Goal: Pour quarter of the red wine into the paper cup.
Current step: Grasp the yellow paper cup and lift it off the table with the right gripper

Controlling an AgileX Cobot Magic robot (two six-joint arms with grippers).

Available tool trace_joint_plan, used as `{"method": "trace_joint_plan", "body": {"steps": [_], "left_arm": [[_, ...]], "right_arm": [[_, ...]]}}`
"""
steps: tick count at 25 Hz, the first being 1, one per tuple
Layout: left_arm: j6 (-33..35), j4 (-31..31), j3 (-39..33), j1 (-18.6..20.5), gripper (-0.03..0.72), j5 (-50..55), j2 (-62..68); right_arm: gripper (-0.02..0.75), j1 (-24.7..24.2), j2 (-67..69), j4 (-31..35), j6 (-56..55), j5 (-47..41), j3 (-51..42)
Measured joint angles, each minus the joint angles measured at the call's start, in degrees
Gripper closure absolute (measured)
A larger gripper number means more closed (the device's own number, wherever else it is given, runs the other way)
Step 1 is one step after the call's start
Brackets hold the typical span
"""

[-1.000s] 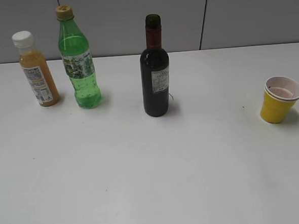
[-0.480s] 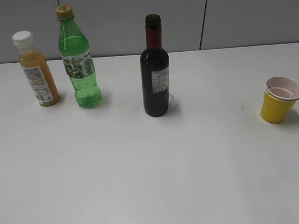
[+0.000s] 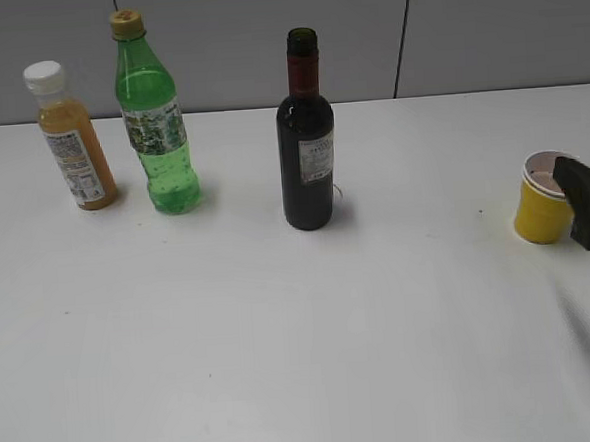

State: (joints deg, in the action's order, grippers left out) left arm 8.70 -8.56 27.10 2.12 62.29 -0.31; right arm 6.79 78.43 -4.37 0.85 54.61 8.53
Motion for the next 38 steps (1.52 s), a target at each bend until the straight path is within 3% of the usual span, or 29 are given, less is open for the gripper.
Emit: {"method": "trace_joint_plan", "body": {"steps": [11,15,25,38], "left_arm": [[0.0,0.0,0.0,0.0,0.232,0.0,0.0],[0.0,0.0,0.0,0.0,0.232,0.0,0.0],[0.0,0.0,0.0,0.0,0.232,0.0,0.0],[-0.01,-0.02,0.0,0.0,0.232,0.0,0.0]], "right_arm": [[0.061,0.0,10.47,1.9,-1.68,10.61,-2.86],[0.059,0.0,13.93,6.14,-1.72,11.78,-2.86],[0.058,0.0,30.26,7.92,-1.92,14.42,-0.33],[0.063,0.0,38.95,9.02,-2.27,14.48,8.39]]}}
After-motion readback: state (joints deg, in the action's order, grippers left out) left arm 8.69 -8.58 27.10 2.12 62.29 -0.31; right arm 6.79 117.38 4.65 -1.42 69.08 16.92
